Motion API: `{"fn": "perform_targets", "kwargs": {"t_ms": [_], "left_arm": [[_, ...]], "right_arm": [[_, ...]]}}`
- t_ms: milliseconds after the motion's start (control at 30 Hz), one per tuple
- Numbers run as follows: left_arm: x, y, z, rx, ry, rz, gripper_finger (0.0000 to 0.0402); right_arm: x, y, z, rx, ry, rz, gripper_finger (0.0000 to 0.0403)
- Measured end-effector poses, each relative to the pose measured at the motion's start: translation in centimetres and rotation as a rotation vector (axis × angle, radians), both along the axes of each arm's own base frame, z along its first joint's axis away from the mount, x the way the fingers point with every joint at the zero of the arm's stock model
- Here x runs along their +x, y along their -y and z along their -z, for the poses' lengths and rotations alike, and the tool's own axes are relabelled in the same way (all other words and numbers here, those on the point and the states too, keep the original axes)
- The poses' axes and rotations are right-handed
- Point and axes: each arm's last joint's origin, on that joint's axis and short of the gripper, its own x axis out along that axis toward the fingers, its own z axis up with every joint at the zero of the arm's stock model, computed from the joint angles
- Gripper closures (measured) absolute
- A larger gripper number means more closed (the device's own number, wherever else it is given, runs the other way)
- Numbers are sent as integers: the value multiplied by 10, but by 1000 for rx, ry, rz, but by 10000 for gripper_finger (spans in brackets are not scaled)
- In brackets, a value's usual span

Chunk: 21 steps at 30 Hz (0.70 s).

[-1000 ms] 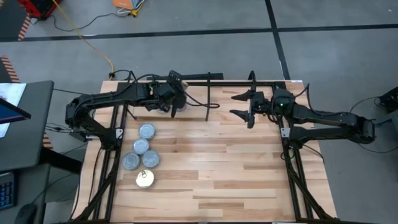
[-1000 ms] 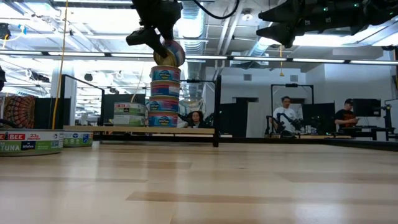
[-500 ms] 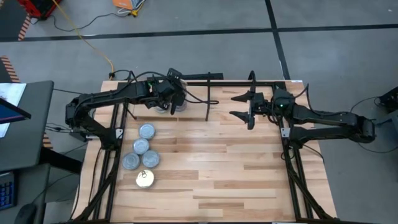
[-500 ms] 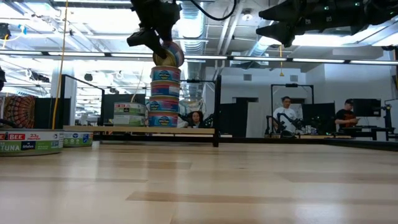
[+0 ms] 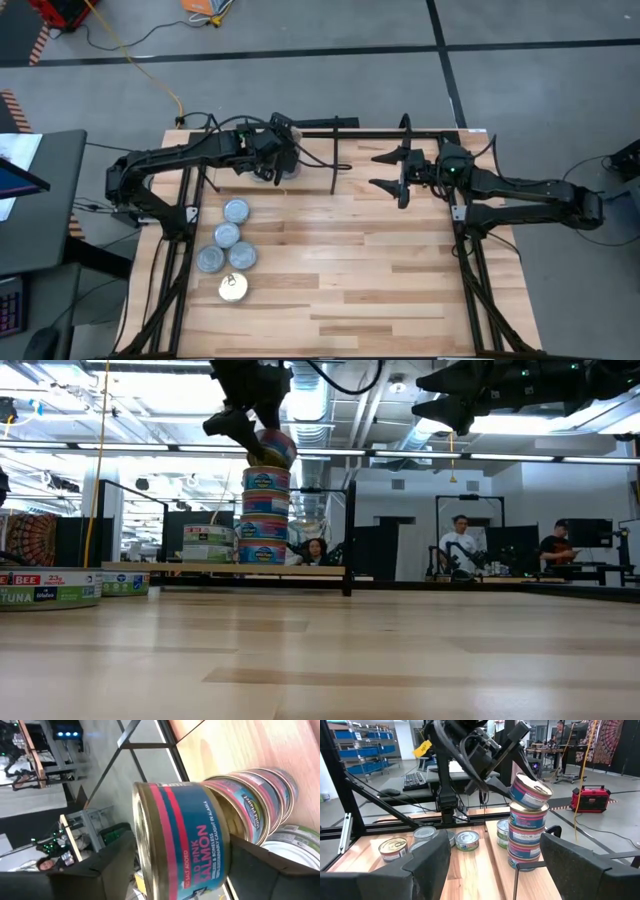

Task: Stack canned seafood by type on shelf
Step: Stack the blue pink tuna can on top of the blue pink tuna cans on the shelf

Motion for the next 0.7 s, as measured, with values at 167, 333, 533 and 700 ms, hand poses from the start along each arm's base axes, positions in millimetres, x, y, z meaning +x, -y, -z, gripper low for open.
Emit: {"fn": "perform_targets", "kwargs": {"t_ms": [167, 333, 533, 700], "left_arm": [[1, 4, 0, 18, -10, 5, 104], [1, 8, 0, 43, -34, -6, 98], [0, 15, 2, 29, -36, -7, 98], [-4, 15, 5, 0, -58, -48, 98]], "right_arm": [[0, 0, 0, -2, 0, 0, 72], [0, 0, 0, -4, -1, 0, 72], [0, 0, 0, -5, -1, 0, 72], [0, 0, 0, -5, -1, 0, 72]]}}
